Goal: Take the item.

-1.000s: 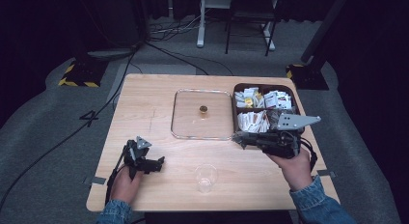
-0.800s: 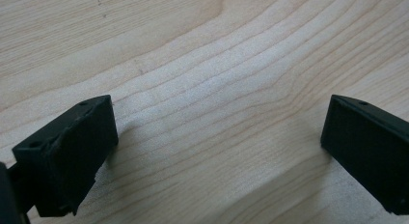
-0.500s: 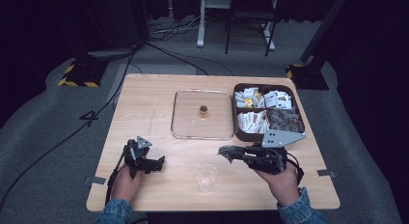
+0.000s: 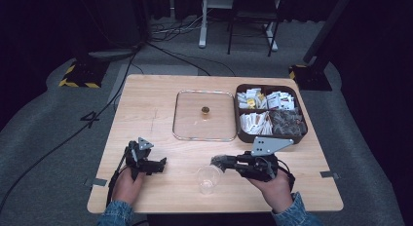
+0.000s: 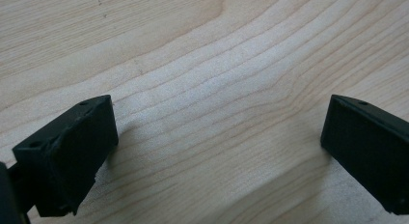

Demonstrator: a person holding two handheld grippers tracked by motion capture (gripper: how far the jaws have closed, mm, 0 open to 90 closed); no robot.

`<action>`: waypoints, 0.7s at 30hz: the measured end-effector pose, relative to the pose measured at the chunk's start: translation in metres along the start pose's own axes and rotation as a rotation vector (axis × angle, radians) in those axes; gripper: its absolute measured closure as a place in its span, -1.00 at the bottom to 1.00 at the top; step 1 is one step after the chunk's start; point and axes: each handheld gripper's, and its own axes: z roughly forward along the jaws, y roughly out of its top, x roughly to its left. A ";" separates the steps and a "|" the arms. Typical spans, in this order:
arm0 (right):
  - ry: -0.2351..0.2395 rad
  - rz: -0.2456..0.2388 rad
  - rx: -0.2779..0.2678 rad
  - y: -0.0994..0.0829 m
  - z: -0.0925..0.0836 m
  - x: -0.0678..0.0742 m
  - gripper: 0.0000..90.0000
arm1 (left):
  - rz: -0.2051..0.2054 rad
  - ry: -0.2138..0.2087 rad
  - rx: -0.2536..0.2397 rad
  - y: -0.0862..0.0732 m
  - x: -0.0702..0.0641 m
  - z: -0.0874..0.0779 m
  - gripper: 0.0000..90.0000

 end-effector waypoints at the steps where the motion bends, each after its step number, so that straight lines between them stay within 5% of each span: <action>1: 0.004 0.000 0.003 -0.001 0.001 0.000 0.85 | 0.000 0.000 0.000 0.000 0.000 0.000 -1.00; 21: 0.074 0.027 0.120 -0.022 0.038 0.002 0.85 | 0.000 0.000 0.000 0.000 0.000 0.000 -1.00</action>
